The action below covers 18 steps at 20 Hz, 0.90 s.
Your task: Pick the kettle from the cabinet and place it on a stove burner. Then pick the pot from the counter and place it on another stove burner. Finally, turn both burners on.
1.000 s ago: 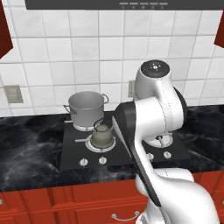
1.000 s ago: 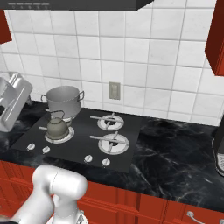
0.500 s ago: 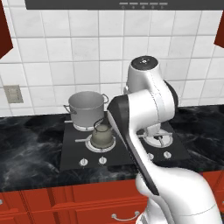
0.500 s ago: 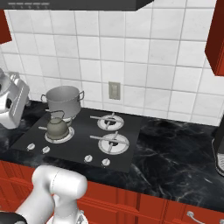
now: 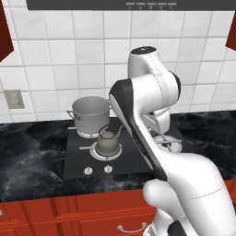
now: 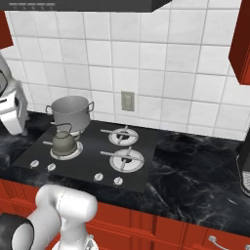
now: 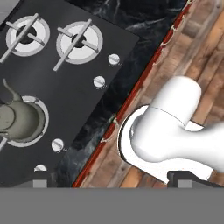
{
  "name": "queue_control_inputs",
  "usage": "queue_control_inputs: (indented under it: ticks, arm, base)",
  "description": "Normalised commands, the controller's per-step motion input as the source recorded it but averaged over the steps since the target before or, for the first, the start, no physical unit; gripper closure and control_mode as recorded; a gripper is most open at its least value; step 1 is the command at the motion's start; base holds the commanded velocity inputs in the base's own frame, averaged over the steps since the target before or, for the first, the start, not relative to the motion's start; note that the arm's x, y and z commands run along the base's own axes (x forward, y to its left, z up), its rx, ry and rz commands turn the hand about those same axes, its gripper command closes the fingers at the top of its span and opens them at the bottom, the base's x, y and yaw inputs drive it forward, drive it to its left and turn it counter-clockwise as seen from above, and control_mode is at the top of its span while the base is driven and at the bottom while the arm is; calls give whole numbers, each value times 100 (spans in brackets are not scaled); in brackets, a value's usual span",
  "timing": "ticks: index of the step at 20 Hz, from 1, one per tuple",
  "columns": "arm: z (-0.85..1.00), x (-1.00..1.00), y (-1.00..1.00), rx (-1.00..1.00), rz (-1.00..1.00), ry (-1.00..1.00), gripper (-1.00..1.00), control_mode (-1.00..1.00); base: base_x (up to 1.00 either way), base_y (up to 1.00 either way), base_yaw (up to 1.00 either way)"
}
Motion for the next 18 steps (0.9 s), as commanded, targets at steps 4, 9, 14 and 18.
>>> queue_control_inputs:
  ticks: [4, 9, 14, 18]
  arm:
    - [-6, 0, 3, -2, 30, 4, -100, -100]
    - [-28, 0, 0, 0, 32, 0, -100, -100]
    - [-34, 0, 0, 0, 34, 1, -100, -100]
    - [-21, 0, 2, 0, 36, 4, -100, -100]
  base:
    - [0, 0, 0]
    - [0, 0, 0]
    - [0, 0, 0]
    - [0, 0, 0]
